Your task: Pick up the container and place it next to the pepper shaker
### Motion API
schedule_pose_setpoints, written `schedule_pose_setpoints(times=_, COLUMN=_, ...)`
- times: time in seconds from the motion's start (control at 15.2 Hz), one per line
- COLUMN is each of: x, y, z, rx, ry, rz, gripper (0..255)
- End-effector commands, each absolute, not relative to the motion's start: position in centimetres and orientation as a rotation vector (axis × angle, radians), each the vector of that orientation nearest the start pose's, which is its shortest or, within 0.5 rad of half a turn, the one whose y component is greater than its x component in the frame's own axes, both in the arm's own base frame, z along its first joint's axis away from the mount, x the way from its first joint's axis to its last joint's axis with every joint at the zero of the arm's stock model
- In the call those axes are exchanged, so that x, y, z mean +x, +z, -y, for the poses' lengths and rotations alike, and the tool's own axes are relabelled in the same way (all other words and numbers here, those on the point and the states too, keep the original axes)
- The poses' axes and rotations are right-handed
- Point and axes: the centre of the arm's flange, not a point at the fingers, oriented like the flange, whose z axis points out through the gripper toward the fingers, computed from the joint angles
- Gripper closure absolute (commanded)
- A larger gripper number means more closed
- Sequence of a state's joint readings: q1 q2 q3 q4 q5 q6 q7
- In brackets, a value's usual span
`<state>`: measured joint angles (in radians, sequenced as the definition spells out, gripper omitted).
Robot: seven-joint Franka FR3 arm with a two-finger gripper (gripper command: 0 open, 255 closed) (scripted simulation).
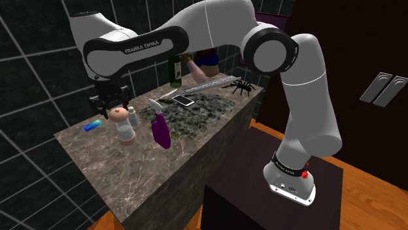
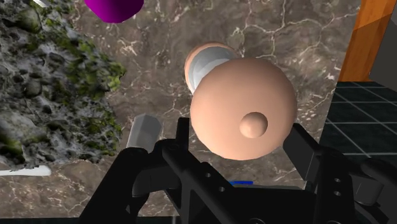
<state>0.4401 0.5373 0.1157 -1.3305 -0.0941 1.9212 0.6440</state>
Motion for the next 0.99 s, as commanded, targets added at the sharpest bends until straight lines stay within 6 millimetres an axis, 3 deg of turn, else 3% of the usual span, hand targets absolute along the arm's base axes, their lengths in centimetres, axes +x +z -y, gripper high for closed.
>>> schedule_pose_setpoints(times=0.0, x=62.2, y=41.8, z=-35.8, rx=-3.131, ry=-0.102, rz=-0.119, gripper=255)
schedule_pose_setpoints(times=0.13, x=62.2, y=40.8, z=-35.8, rx=-3.131, ry=-0.102, rz=-0.119, gripper=255)
schedule_pose_setpoints(times=0.59, x=62.2, y=40.8, z=-35.8, rx=-3.131, ry=-0.102, rz=-0.119, gripper=255)
schedule_pose_setpoints(times=0.66, x=62.2, y=40.8, z=-35.8, rx=-3.131, ry=-0.102, rz=-0.119, gripper=0)
schedule_pose_setpoints(times=0.92, x=62.2, y=40.8, z=-35.8, rx=-3.131, ry=-0.102, rz=-0.119, gripper=0)
